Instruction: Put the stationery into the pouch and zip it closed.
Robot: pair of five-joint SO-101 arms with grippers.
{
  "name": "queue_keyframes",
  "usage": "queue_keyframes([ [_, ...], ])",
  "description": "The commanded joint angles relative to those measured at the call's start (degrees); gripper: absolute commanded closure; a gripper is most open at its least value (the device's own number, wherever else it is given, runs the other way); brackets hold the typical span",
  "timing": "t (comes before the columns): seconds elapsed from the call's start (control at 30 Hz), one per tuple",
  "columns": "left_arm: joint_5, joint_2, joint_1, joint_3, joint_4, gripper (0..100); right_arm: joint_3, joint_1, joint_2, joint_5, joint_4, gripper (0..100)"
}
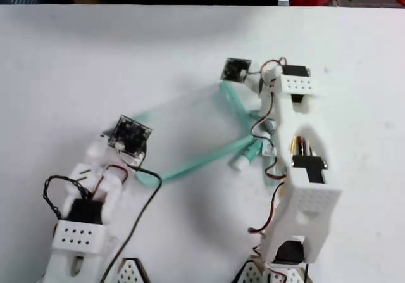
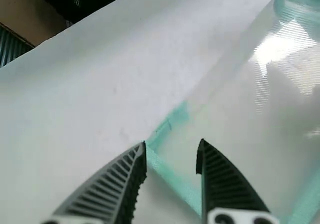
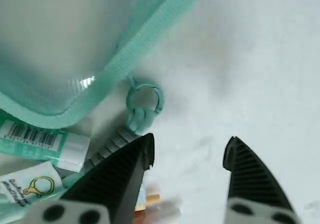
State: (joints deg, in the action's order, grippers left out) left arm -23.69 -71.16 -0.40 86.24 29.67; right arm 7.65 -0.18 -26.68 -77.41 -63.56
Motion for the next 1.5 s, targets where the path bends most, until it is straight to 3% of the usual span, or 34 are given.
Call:
queue_keyframes([
  [0.0,1.2,3.8,2.3,-7.1,4.4,82,0.4,-1.8,1.3,-2.3,-1.5,77.6],
  [0.17,5.8,21.1,2.9,-19.0,7.5,82,0.2,-2.8,0.3,-3.5,0.0,77.6],
  [0.4,8.0,40.4,11.9,-35.6,9.2,82,-0.3,-2.4,-6.4,-5.7,4.9,77.9],
  [0.53,9.0,53.6,13.1,-44.6,9.7,82,-0.2,-3.1,-7.7,-5.7,5.1,78.0],
  [0.6,10.2,60.6,13.1,-47.6,9.7,82,-0.4,-3.8,-7.7,-5.7,7.5,81.3],
  [0.73,10.1,69.2,13.4,-52.2,9.5,85,-0.5,-5.5,-7.8,-5.7,11.4,97.4],
  [0.9,10.1,74.8,13.3,-57.4,9.8,86,-0.4,-6.3,-7.7,-4.6,16.0,98.1],
  [1.17,9.4,86.6,13.2,-69.9,20.0,95,-0.5,-4.4,-7.7,18.3,35.7,98.0],
  [1.47,6.9,94.7,13.8,-80.4,28.5,95,-0.5,-5.6,-7.8,25.8,47.1,98.0],
])
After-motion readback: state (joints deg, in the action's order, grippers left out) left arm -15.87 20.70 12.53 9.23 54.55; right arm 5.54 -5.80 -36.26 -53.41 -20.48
